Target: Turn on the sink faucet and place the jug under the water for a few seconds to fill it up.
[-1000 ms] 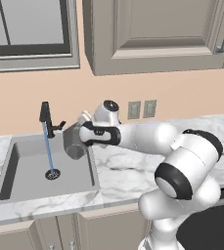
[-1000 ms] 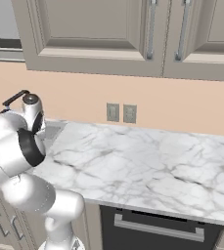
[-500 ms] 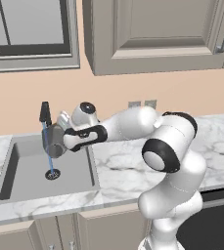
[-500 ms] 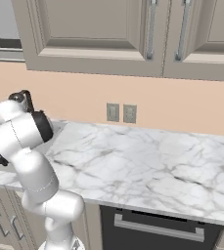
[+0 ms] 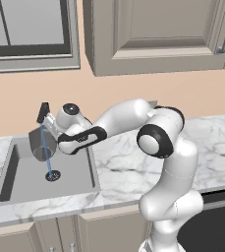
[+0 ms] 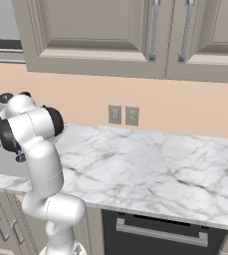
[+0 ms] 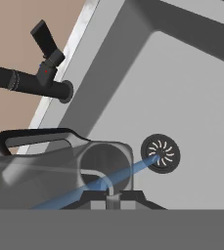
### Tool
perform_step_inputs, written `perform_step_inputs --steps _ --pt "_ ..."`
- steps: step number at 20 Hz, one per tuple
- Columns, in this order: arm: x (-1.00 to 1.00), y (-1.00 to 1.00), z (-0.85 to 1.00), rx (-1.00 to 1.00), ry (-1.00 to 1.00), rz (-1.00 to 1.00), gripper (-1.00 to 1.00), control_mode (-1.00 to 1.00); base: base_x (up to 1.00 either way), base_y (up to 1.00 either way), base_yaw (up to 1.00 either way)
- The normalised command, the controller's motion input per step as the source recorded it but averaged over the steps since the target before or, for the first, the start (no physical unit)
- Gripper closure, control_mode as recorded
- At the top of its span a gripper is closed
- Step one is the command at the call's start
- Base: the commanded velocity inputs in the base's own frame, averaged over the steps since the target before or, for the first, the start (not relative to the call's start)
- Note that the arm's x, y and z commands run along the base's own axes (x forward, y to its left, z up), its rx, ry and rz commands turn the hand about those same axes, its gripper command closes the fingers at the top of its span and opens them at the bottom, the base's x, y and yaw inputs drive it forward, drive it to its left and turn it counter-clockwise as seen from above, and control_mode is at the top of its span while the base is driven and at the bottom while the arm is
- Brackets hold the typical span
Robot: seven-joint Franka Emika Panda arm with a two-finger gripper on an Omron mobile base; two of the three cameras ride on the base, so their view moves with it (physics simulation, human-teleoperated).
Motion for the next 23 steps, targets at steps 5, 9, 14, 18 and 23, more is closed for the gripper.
perform_step_inputs --steps 5,9,14,18,23 --pt "-0.03 -0.01 0.00 0.02 0.00 0.00 1.00 -1.00 0.00 0.00 0.00" --pt "-0.04 -0.03 0.00 0.00 0.00 0.00 1.00 -1.00 0.00 0.00 0.00" --pt "0.00 -0.10 0.00 0.00 0.00 0.00 1.00 -1.00 0.00 0.00 0.00" --pt "0.00 -0.34 0.00 0.03 0.00 0.01 1.00 -1.00 0.00 0.00 0.00" --pt "0.00 -0.28 0.00 0.02 0.00 0.01 1.00 -1.00 0.00 0.00 0.00"
